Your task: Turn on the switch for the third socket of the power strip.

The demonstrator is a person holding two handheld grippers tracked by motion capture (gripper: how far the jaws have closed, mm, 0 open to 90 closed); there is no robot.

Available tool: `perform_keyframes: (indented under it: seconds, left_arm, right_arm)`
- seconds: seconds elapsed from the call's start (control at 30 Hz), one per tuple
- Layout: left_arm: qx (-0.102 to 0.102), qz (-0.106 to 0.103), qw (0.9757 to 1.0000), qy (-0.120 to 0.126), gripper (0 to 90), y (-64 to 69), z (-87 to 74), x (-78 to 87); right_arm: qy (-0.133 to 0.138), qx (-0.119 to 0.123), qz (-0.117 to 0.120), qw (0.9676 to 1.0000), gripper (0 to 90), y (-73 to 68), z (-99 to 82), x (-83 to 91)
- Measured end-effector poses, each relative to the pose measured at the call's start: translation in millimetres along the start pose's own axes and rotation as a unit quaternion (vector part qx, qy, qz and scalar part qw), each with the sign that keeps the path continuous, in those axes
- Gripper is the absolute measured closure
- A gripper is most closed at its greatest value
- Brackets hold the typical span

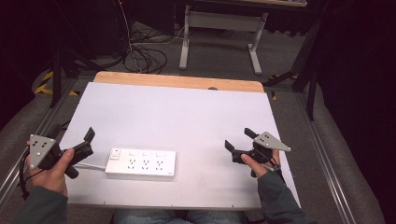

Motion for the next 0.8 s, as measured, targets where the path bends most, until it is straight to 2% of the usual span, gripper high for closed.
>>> perform_keyframes:
  seconds: [0.17,0.27,0.47,0.8]
  left_arm:
    - [0.008,0.001,1.0,0.001,0.0,-0.8,-0.1,0.3]
    - [0.005,0.001,1.0,0.001,0.0,-0.9,0.0,0.4]
    - [0.011,0.012,0.9999,-0.002,0.8,-2.6,0.5,0.7]
    - [0.013,0.014,0.9998,-0.009,13.0,-2.7,0.4,0.8]
  right_arm:
    - [-0.001,0.004,0.001,1.0,6.5,-1.5,-0.3,-1.6]
    - [-0.002,0.003,0.0,1.0,6.6,-0.6,-0.4,-1.3]
    - [-0.002,0.003,-0.001,1.0,6.8,0.0,-0.3,-1.3]
    - [-0.004,0.006,-0.002,1.0,7.8,0.1,-0.7,-2.1]
Point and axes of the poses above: each handheld gripper's, and its own axes: x roughly backward along the jaws, z roughly out of its top, y roughly to its right, the point moved 6 cm from there along -x, roughly forward along the jaws, and after that the axes turned 10 degrees about -y, right-handed, at the moved point
